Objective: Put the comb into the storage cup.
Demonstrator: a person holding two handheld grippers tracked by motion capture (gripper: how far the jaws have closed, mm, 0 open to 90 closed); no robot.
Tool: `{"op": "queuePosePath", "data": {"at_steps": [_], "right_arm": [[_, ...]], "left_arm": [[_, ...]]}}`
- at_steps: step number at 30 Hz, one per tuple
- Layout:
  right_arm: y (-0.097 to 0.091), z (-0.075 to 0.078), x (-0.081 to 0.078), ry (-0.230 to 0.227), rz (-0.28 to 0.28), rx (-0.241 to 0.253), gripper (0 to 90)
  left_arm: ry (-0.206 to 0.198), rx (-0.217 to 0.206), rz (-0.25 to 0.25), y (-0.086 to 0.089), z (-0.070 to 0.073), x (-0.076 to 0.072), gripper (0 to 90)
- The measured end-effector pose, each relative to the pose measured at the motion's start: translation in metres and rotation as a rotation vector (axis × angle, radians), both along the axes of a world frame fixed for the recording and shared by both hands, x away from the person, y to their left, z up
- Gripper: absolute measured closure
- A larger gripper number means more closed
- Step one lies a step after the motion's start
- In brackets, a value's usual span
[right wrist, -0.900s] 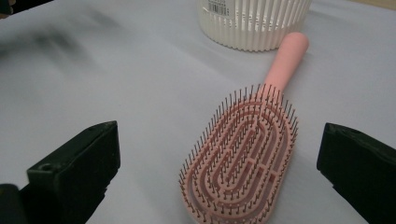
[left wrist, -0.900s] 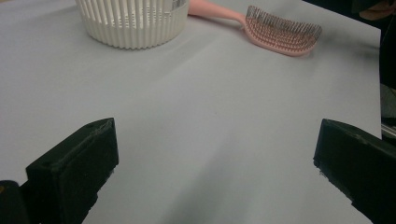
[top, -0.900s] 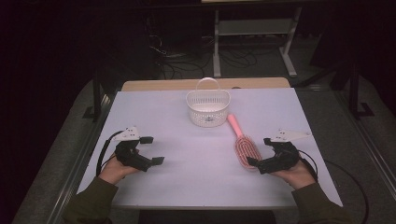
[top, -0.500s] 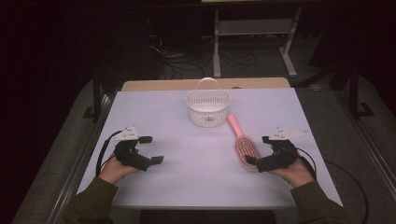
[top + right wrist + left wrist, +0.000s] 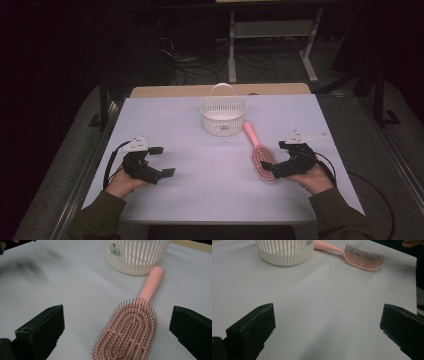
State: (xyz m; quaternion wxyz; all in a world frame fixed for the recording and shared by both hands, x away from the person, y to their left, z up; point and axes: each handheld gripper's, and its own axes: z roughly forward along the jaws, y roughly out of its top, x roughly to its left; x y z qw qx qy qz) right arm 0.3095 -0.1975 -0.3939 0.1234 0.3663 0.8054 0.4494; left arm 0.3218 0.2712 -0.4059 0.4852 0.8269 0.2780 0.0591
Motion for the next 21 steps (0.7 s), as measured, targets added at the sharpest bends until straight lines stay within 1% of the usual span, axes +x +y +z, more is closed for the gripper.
{"op": "queuePosePath", "data": {"at_steps": [10,16,18,21], "right_arm": [[0.004,0.005,0.012,0.006,0.001,-0.011,0.0],[0.005,0.007,0.017,0.003,0.002,-0.019,0.0],[0.005,0.009,0.021,0.002,0.001,-0.017,0.2],[0.006,0.01,0.025,0.006,0.001,-0.019,0.2]], "left_arm": [[0.005,-0.003,0.008,0.003,-0.001,0.002,0.0],[0.009,0.001,-0.001,0.001,-0.003,0.001,0.0],[0.006,0.012,-0.007,-0.001,-0.004,0.0,0.0],[0.007,0.01,-0.007,-0.001,-0.004,0.0,0.0]]}}
